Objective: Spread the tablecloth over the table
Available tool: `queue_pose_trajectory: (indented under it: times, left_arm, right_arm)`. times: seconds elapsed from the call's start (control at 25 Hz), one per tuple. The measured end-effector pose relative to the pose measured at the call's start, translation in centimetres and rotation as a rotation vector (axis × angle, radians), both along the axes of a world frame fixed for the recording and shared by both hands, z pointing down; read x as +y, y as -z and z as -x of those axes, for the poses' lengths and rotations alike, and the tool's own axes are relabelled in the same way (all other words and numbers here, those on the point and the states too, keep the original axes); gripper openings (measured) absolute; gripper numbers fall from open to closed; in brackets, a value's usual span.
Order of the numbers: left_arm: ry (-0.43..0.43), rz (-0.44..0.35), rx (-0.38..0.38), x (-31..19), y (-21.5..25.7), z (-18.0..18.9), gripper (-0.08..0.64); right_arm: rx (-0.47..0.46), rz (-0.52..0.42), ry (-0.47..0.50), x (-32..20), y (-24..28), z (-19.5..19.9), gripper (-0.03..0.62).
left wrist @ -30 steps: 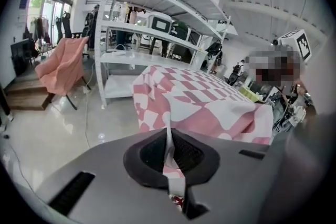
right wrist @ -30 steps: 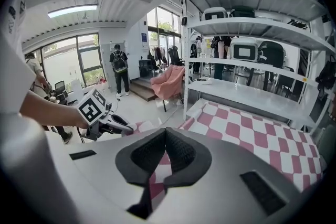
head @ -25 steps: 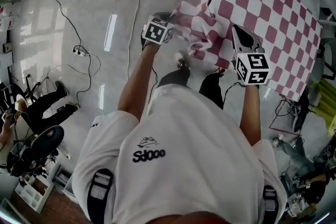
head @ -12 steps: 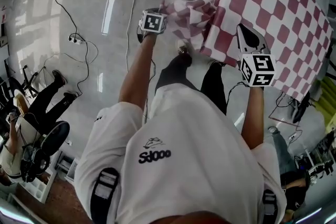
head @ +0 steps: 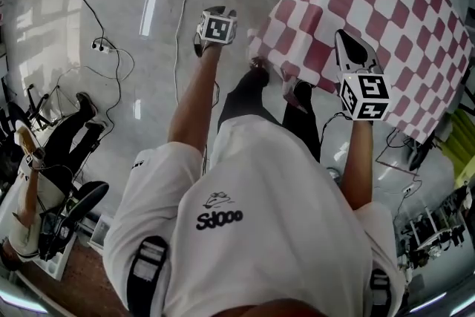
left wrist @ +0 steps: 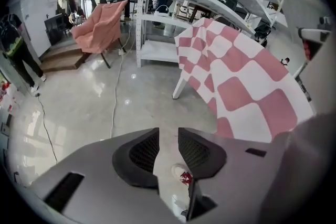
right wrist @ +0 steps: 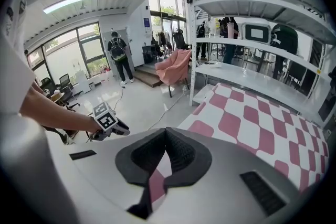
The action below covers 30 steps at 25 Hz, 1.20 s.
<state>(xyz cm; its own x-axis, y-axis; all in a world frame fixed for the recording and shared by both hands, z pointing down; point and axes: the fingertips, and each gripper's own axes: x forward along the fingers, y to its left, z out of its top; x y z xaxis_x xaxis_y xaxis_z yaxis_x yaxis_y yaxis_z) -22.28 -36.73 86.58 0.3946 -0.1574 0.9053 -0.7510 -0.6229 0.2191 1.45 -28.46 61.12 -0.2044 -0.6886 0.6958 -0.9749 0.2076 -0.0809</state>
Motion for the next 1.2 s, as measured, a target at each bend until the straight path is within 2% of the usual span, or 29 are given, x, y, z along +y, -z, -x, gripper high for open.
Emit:
queue_pose_trajectory:
  times: [0.32, 0.72, 1.2]
  left_arm:
    - [-0.095, -0.089, 0.128, 1.5, 6.3, -6.1, 0.044]
    - [-0.153, -0.232, 0.262, 3.8, 18.5, -13.8, 0.034]
    - [-0.26, -0.529, 0.498, 4.4, 36.3, -24.1, 0.032]
  right_arm:
    - [0.001, -0.054, 0.014, 0.3, 3.0, -1.0, 0.021]
    - [0.025, -0.201, -0.005, 2.3, 10.7, -6.7, 0.021]
    - [0.154, -0.42, -0.065, 5.2, 21.0, -15.2, 0.021]
